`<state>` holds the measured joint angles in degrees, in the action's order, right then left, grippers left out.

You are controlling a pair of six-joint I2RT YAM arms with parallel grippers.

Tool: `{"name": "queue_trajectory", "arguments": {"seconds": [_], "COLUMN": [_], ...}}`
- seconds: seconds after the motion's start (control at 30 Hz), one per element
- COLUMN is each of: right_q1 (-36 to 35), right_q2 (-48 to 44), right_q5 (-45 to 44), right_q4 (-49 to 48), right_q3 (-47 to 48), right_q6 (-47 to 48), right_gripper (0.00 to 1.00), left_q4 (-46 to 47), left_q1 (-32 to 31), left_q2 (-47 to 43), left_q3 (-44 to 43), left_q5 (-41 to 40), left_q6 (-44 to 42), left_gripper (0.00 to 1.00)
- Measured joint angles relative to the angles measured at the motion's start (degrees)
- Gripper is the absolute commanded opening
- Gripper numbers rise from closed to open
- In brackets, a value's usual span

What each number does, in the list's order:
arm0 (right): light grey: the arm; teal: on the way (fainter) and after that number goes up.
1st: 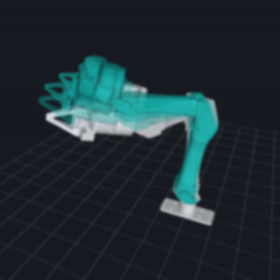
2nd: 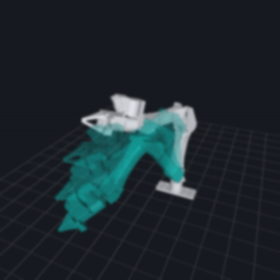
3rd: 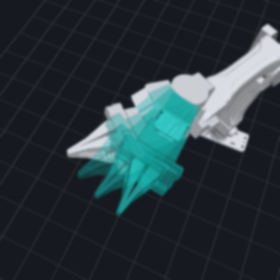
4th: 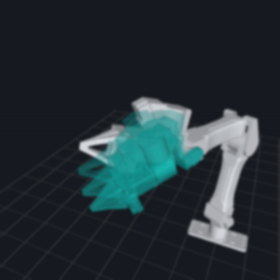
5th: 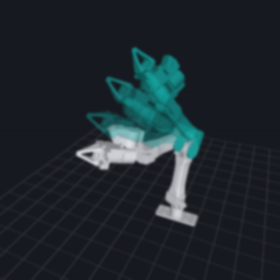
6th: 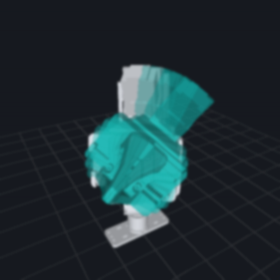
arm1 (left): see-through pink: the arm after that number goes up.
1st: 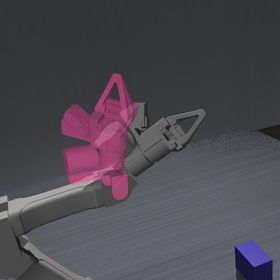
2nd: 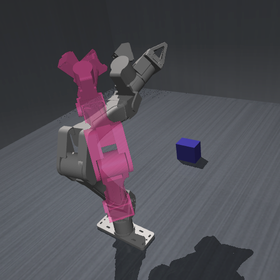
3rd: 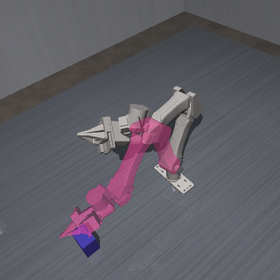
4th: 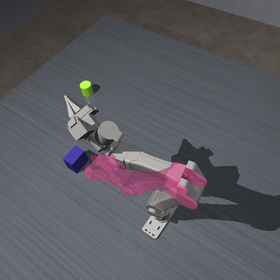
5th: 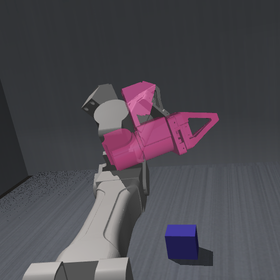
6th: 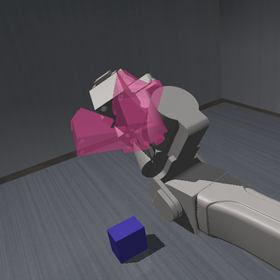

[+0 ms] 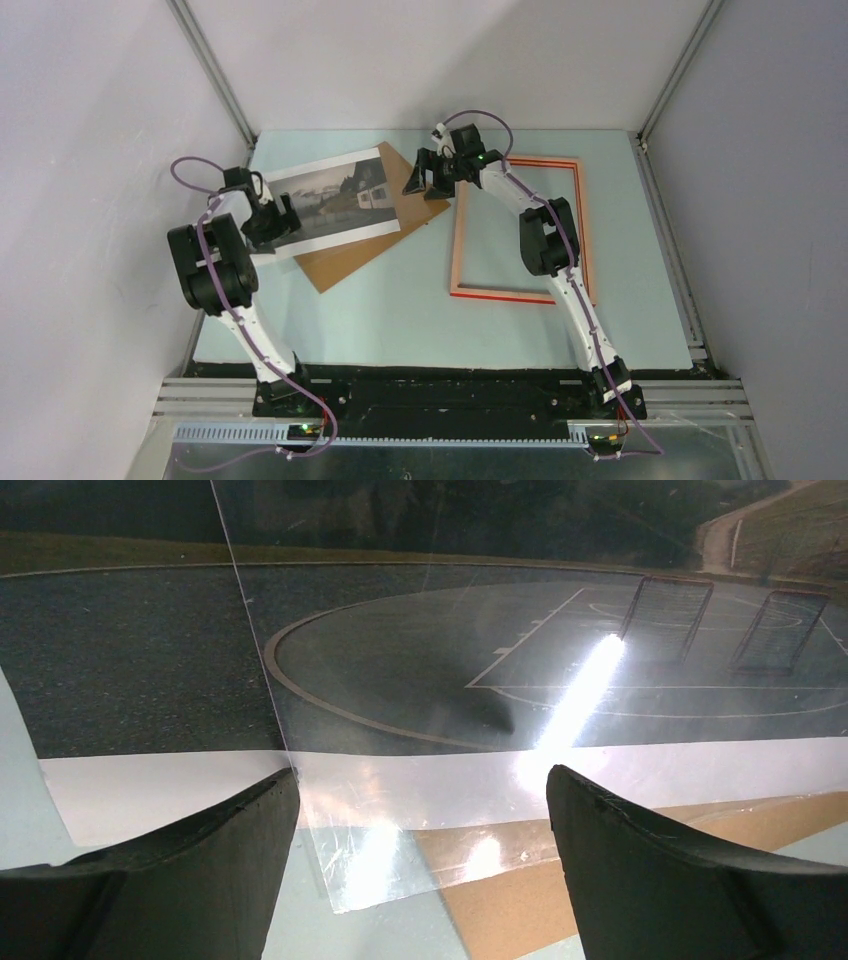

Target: Put the photo into the frame

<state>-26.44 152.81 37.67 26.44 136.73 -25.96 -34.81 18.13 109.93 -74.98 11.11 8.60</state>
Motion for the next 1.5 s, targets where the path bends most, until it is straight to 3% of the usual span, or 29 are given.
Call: {"name": "queue_trajectory", "arguments": {"seconds": [0.77, 1.5], "right_q1": [2.21, 1.92], "right_q2": [-1.25, -1.53], "right_q5": [2.73, 4.72], "right_q4": [-4.52, -5.42], "right_q3": [-4.79, -6.21], "right_q6": [-1.05, -0.79], "right_gripper": [0.80, 0.78], "left_q4": [1.11, 1.03], "left_q1": [3.19, 2.45], "left_q2": [-2.84, -4.85], "left_q3": [3.69, 3.85], "left_q5": [12.57, 25.70], "left_q6": [-1.66, -2.12], "left_gripper": [0.88, 0.88]}}
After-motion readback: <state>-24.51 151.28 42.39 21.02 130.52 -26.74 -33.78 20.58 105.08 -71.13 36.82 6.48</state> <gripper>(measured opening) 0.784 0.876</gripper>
